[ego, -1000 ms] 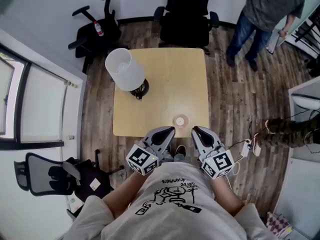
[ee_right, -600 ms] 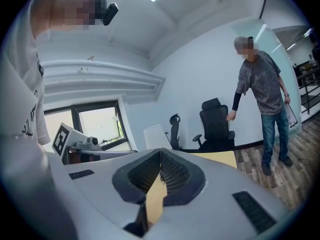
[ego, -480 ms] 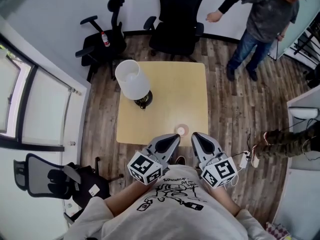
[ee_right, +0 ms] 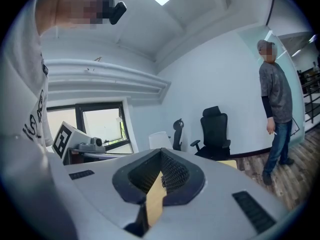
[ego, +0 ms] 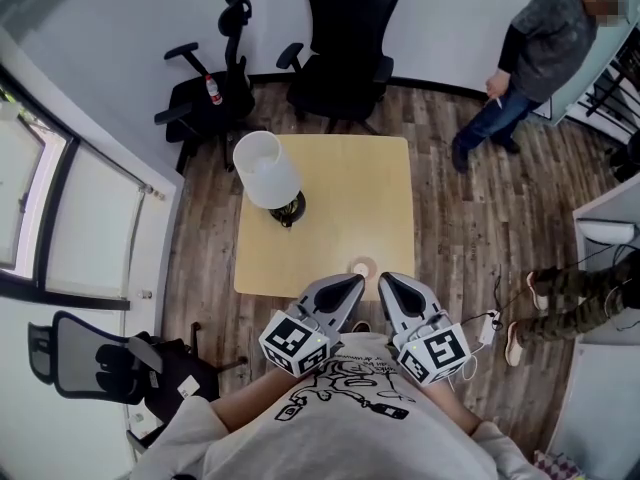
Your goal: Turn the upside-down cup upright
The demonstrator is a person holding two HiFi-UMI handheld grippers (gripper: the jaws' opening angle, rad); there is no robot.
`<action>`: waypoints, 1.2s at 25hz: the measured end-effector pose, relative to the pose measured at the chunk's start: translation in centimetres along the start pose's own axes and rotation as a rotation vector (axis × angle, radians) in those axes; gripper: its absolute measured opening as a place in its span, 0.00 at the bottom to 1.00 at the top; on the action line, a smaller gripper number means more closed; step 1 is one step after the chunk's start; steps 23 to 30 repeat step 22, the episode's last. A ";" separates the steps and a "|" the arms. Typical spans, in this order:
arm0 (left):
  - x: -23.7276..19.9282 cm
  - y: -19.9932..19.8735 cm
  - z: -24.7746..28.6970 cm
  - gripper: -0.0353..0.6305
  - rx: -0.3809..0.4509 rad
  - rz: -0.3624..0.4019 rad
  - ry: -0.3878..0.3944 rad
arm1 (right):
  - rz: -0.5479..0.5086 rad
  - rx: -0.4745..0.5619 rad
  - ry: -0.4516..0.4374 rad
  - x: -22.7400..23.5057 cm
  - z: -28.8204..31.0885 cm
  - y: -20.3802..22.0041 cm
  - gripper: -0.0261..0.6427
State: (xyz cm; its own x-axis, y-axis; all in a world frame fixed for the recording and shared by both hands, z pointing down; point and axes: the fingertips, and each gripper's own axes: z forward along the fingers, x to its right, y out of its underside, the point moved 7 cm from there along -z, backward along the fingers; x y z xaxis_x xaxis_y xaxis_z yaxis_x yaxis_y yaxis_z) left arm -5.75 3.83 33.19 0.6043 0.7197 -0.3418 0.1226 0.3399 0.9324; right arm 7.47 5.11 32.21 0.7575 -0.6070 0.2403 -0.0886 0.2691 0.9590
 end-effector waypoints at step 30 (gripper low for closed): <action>0.2 0.0 0.0 0.06 -0.012 -0.003 -0.014 | 0.008 -0.002 0.012 0.2 -0.2 0.0 0.07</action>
